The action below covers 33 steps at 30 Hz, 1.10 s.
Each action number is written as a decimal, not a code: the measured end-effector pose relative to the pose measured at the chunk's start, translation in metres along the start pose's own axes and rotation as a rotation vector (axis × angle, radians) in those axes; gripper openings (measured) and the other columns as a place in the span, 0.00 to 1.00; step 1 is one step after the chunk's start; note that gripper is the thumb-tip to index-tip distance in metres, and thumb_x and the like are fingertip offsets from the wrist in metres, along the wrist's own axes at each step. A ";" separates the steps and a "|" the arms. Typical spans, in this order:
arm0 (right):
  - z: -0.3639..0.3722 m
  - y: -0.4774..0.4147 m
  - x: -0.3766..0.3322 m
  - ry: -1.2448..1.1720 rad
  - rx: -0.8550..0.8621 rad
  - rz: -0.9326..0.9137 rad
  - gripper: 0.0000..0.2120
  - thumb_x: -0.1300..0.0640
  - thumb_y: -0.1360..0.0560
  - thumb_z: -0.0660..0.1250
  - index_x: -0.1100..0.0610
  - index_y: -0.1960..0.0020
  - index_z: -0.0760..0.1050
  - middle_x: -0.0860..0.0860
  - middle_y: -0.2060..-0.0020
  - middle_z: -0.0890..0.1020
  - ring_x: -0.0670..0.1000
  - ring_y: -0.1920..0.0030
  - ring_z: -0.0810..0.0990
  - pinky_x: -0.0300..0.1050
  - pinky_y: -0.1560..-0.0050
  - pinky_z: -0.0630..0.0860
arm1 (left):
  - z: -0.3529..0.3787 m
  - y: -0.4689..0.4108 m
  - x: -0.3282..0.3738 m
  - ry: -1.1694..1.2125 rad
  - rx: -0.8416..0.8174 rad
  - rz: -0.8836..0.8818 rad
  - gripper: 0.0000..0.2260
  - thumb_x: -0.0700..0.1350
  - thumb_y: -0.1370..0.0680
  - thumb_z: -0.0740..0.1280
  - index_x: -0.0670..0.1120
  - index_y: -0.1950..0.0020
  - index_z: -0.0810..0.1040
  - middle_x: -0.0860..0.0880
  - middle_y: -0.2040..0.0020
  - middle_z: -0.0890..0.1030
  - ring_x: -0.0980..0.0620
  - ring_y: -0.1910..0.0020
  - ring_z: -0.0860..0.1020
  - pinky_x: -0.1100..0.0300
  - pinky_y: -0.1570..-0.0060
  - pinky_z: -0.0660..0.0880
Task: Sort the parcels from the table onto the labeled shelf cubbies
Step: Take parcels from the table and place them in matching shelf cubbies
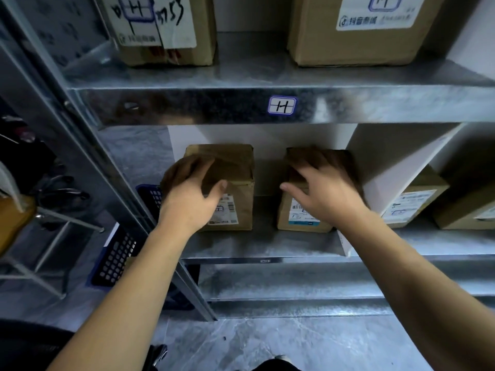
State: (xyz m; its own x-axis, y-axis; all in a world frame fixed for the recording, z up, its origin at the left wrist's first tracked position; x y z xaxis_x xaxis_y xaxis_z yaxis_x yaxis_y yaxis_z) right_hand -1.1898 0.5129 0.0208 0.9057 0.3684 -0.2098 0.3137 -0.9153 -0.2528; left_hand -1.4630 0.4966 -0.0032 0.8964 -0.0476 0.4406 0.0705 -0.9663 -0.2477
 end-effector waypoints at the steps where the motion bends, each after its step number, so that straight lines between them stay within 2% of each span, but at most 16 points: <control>1: 0.004 -0.002 -0.011 -0.053 -0.028 -0.006 0.28 0.36 0.21 0.61 0.48 0.25 0.69 0.59 0.31 0.74 0.63 0.30 0.70 0.59 0.30 0.67 | 0.000 0.004 -0.004 0.076 0.065 -0.021 0.26 0.64 0.22 0.58 0.58 0.27 0.64 0.49 0.26 0.64 0.45 0.28 0.63 0.46 0.30 0.64; 3: 0.014 -0.007 -0.032 -0.156 -0.087 -0.036 0.28 0.38 0.21 0.63 0.47 0.25 0.68 0.57 0.28 0.72 0.62 0.28 0.69 0.59 0.30 0.67 | 0.000 0.010 -0.010 0.174 0.169 -0.085 0.24 0.61 0.23 0.62 0.56 0.27 0.66 0.50 0.26 0.61 0.46 0.26 0.59 0.54 0.29 0.58; 5: 0.024 -0.015 -0.052 -0.214 -0.116 -0.060 0.27 0.39 0.21 0.64 0.45 0.25 0.67 0.55 0.25 0.68 0.61 0.26 0.66 0.58 0.28 0.66 | 0.000 0.011 -0.014 0.228 0.157 -0.173 0.24 0.59 0.22 0.63 0.57 0.28 0.66 0.49 0.26 0.61 0.45 0.26 0.60 0.57 0.32 0.57; 8: 0.039 -0.023 -0.075 -0.236 -0.152 -0.038 0.25 0.40 0.21 0.64 0.42 0.26 0.65 0.54 0.27 0.69 0.61 0.28 0.66 0.59 0.30 0.68 | -0.001 0.008 -0.016 0.256 0.047 -0.243 0.23 0.61 0.22 0.62 0.59 0.28 0.64 0.47 0.28 0.65 0.44 0.31 0.67 0.52 0.36 0.65; 12: 0.051 -0.029 -0.085 -0.291 -0.129 0.039 0.23 0.43 0.20 0.64 0.45 0.26 0.69 0.55 0.27 0.69 0.62 0.27 0.64 0.58 0.28 0.65 | -0.004 0.009 -0.014 0.273 0.046 -0.199 0.22 0.60 0.22 0.62 0.58 0.28 0.66 0.47 0.32 0.69 0.45 0.36 0.71 0.52 0.39 0.70; 19: 0.055 -0.028 -0.091 -0.391 -0.011 0.054 0.17 0.49 0.19 0.66 0.49 0.31 0.77 0.55 0.29 0.71 0.60 0.29 0.67 0.53 0.28 0.65 | -0.003 0.016 -0.016 0.289 0.089 -0.216 0.20 0.59 0.20 0.60 0.60 0.28 0.65 0.48 0.31 0.67 0.46 0.34 0.69 0.56 0.38 0.66; 23: 0.055 -0.025 -0.097 -0.400 0.002 0.040 0.17 0.50 0.19 0.66 0.50 0.31 0.76 0.56 0.29 0.71 0.61 0.28 0.66 0.56 0.29 0.66 | 0.000 0.020 -0.015 0.289 0.123 -0.234 0.19 0.57 0.19 0.60 0.59 0.28 0.65 0.46 0.32 0.67 0.44 0.34 0.69 0.59 0.40 0.64; 27: 0.042 -0.019 -0.097 -0.304 -0.007 -0.010 0.19 0.46 0.20 0.66 0.49 0.30 0.74 0.55 0.26 0.68 0.62 0.27 0.64 0.60 0.30 0.68 | -0.005 0.018 -0.013 0.266 0.092 -0.239 0.20 0.58 0.20 0.60 0.60 0.28 0.64 0.46 0.29 0.64 0.42 0.32 0.67 0.51 0.34 0.67; 30: 0.021 -0.009 -0.077 -0.213 0.100 -0.023 0.21 0.45 0.21 0.67 0.51 0.31 0.75 0.55 0.26 0.68 0.64 0.25 0.63 0.62 0.32 0.69 | -0.015 0.017 -0.003 0.191 0.189 -0.094 0.22 0.56 0.20 0.61 0.56 0.27 0.66 0.46 0.24 0.61 0.43 0.27 0.61 0.54 0.30 0.58; 33: 0.000 0.004 -0.040 -0.133 0.145 0.075 0.23 0.44 0.21 0.66 0.51 0.29 0.74 0.59 0.27 0.71 0.67 0.27 0.66 0.63 0.32 0.70 | -0.021 0.012 0.021 0.135 0.217 0.164 0.22 0.55 0.20 0.62 0.50 0.28 0.69 0.44 0.26 0.65 0.44 0.27 0.62 0.52 0.30 0.59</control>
State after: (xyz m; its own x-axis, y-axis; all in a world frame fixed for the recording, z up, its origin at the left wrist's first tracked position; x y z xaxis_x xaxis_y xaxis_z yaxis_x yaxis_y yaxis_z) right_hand -1.2246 0.4949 0.0280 0.8764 0.3268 -0.3537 0.1933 -0.9114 -0.3632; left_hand -1.4525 0.4788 0.0217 0.8386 -0.2455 0.4863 0.0346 -0.8669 -0.4972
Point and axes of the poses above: each hand's wrist, its own y-axis away from the middle knuckle, its own z-axis out of the palm, x = y × z, the point moved 1 cm from there along -y, towards the middle knuckle
